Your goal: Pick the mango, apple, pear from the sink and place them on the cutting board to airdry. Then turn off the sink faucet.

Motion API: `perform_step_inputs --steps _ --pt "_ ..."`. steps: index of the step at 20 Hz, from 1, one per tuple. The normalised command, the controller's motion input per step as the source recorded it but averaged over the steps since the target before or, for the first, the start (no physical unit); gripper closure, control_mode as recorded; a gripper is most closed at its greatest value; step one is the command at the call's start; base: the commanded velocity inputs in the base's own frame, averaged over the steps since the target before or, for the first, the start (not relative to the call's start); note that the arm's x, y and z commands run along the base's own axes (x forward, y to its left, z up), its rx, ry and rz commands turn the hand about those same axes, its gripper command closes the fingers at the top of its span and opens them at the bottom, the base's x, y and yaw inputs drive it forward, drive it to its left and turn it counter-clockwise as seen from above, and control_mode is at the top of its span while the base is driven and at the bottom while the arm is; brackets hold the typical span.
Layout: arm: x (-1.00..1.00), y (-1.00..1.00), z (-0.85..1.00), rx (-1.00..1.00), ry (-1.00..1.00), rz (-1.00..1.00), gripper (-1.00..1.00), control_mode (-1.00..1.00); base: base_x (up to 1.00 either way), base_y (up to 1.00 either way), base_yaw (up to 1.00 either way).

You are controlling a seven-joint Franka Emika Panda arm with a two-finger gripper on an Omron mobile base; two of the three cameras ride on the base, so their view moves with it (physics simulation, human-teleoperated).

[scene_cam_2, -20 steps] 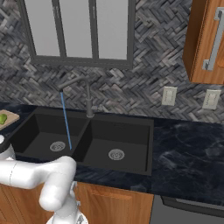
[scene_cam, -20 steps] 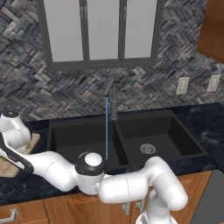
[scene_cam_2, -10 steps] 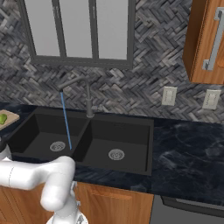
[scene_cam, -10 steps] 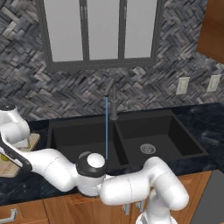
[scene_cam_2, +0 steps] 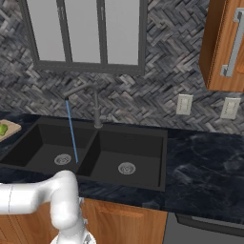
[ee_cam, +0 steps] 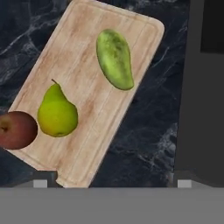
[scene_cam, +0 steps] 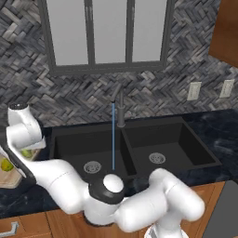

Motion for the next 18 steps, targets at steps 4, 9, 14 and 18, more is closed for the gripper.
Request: perform_step_inputs --steps 4,9,14,18 --pt "-0.56 -0.66 0.59 0.03 -0.11 0.01 -1.0 -1.0 0.0 0.0 0.0" --pt "-0.62 -0.71 0.76 0.04 -0.14 0.03 -1.0 -1.0 0.0 0.0 0.0" --pt "-0.62 -0.75 0.65 0.02 -0.13 0.03 -1.0 -1.0 0.0 0.0 0.0" --pt "-0.7 -0.76 0.52 0.0 -0.13 0.02 -1.0 -1.0 0.0 0.0 0.0"
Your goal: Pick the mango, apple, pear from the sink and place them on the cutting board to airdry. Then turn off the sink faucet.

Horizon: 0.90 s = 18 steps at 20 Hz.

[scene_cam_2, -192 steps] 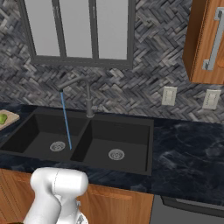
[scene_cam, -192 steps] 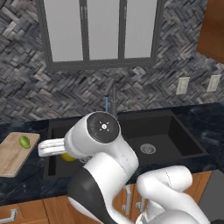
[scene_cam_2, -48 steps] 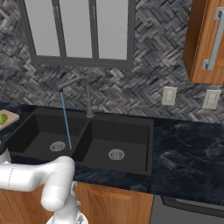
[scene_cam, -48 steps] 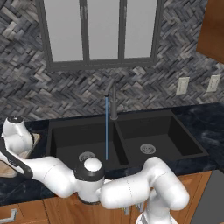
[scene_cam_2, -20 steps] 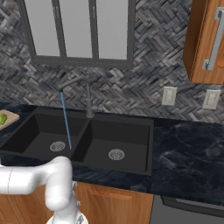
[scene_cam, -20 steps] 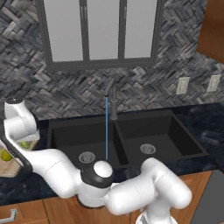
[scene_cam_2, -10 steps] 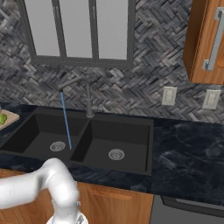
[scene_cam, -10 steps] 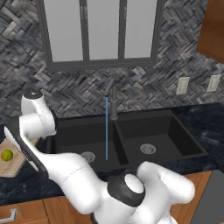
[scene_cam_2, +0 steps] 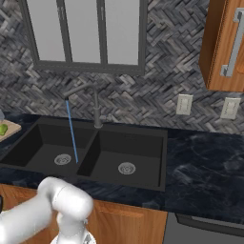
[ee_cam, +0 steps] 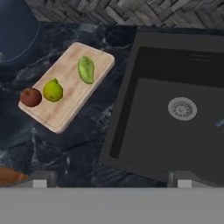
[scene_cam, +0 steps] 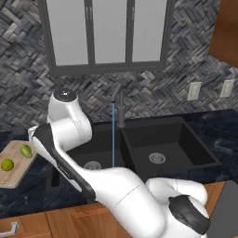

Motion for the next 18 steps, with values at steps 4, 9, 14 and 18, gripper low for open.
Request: perform_step_inputs --steps 4,9,14,18 --pt "-0.81 -0.77 0.56 0.0 -0.14 0.01 -1.0 -1.0 0.0 0.0 0.0" --pt "-0.72 -0.74 0.62 0.0 -0.08 0.0 -1.0 -1.0 0.0 0.0 0.0" --pt "-0.58 -0.73 0.48 0.01 -0.01 0.0 -1.0 -1.0 0.0 0.0 0.0" --pt "-0.55 -0.63 0.49 0.0 0.0 0.0 -1.0 -1.0 0.0 0.0 0.0"
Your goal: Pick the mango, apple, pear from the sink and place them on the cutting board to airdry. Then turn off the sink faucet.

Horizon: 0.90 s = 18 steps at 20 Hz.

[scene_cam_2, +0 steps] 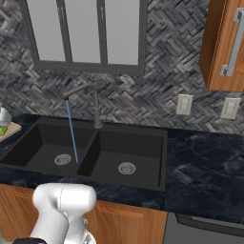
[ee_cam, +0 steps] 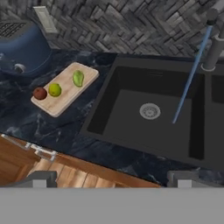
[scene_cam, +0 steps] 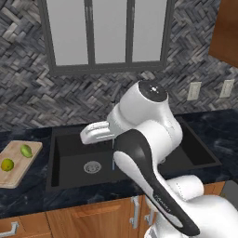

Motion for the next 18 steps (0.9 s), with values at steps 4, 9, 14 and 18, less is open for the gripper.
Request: perform_step_inputs --steps 4,9,14,18 --pt "-0.51 -0.61 0.4 0.0 0.0 0.0 -1.0 -1.0 0.0 0.0 0.0" --pt "-0.34 -0.55 0.34 0.0 0.0 0.0 -1.0 -1.0 0.0 0.0 0.0" --pt "-0.37 -0.59 0.23 0.0 -0.03 0.0 -1.0 -1.0 0.0 0.0 0.0" --pt "-0.51 -0.78 0.28 0.0 -0.09 -0.01 -1.0 -1.0 0.0 0.0 0.0"
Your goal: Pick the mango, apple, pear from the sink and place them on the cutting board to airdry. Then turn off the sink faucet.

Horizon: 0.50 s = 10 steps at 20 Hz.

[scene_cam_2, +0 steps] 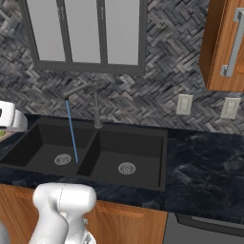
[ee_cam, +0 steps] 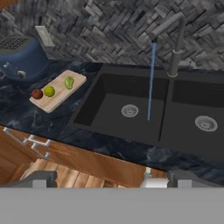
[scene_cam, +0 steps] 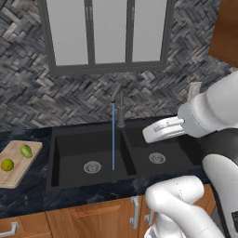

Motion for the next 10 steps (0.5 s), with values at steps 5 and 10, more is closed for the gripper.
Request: perform_step_inputs --steps 5,10 --pt "-0.45 -0.85 0.04 0.01 -0.05 0.0 -1.0 -1.0 0.0 0.0 0.0" --pt "-0.27 -0.39 -0.01 0.01 0.0 -0.05 -1.0 -1.0 0.0 0.0 0.0"
